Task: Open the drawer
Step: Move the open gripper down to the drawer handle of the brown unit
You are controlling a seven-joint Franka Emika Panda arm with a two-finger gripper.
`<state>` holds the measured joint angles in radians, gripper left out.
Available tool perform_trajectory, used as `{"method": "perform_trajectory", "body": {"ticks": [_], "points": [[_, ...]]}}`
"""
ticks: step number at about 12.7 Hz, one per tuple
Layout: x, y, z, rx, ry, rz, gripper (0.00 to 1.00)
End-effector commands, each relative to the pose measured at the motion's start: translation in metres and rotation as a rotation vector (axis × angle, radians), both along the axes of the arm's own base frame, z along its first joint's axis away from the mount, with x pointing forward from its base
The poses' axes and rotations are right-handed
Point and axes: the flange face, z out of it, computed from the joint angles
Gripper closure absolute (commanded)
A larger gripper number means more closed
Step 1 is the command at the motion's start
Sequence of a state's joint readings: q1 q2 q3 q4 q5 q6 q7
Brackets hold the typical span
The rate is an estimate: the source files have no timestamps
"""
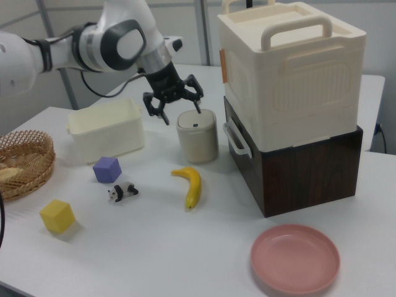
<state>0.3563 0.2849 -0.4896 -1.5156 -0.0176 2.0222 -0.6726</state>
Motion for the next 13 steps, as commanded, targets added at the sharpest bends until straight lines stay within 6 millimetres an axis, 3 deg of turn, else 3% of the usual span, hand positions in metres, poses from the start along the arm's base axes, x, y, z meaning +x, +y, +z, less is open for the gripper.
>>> {"method": "perform_trajectory", "body": {"ticks": [1,5,10,13], "points": [[0.027,-0.038,-0.034,-0.067,-0.084,-0.005,0.00],[0.045,-0.059,-0.075,-0.119,-0.128,-0.010,0.03],[0.050,-0.056,-0.091,-0.153,-0.114,0.012,0.28],[0.051,-0.052,-0.098,-0.197,-0.093,0.047,0.65]]}}
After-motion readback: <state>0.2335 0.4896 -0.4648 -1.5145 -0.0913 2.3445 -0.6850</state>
